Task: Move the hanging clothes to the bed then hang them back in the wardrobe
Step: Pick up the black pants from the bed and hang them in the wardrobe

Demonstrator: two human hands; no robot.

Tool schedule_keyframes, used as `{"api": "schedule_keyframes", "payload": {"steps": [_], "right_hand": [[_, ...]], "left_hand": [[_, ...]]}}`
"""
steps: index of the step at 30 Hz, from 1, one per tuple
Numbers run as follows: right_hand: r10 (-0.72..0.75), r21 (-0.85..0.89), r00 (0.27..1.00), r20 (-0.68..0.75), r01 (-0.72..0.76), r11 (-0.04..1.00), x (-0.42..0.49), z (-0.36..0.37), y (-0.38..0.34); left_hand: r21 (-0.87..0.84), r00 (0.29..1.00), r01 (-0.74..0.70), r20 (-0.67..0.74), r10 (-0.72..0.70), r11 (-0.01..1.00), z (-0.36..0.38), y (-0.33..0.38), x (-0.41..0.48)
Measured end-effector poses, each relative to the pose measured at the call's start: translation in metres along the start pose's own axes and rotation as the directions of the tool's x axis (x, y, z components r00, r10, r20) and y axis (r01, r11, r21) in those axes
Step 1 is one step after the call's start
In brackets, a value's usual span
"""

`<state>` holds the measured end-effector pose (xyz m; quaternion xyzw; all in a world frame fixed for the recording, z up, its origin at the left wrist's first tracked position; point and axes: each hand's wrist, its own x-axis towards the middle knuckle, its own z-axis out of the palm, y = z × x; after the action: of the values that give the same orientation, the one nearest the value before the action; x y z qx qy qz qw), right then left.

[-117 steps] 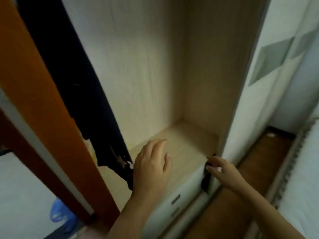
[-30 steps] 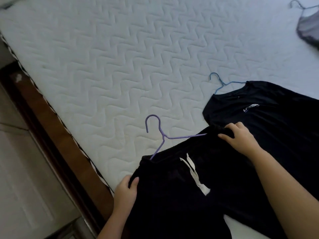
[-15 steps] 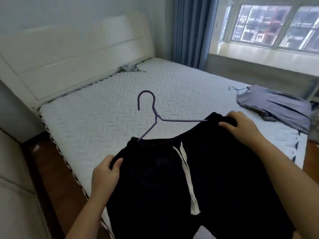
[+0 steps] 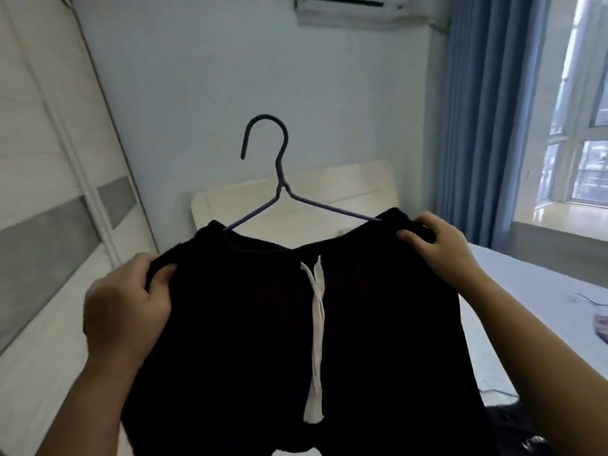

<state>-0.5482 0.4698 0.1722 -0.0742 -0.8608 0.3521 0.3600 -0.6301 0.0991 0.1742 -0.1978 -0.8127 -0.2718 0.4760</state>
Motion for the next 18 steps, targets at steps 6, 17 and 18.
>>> {"api": "schedule_keyframes", "payload": {"steps": [6, 17, 18], "right_hand": [[-0.203, 0.156, 0.964, 0.172, 0.176, 0.972, 0.014, 0.068, -0.076], [-0.491, 0.435, 0.751, 0.441, 0.3, 0.849, 0.01, 0.18, -0.214], [-0.519, 0.466, 0.729, 0.447, 0.306, 0.83, 0.006, 0.187, -0.228]], "left_hand": [[0.4, 0.988, 0.041, -0.154, 0.023, 0.915, -0.108, -0.037, 0.001], [0.651, 0.916, 0.364, -0.378, -0.131, 0.666, -0.245, -0.1, -0.029], [0.66, 0.91, 0.387, -0.387, -0.149, 0.644, -0.257, -0.108, -0.031]]}}
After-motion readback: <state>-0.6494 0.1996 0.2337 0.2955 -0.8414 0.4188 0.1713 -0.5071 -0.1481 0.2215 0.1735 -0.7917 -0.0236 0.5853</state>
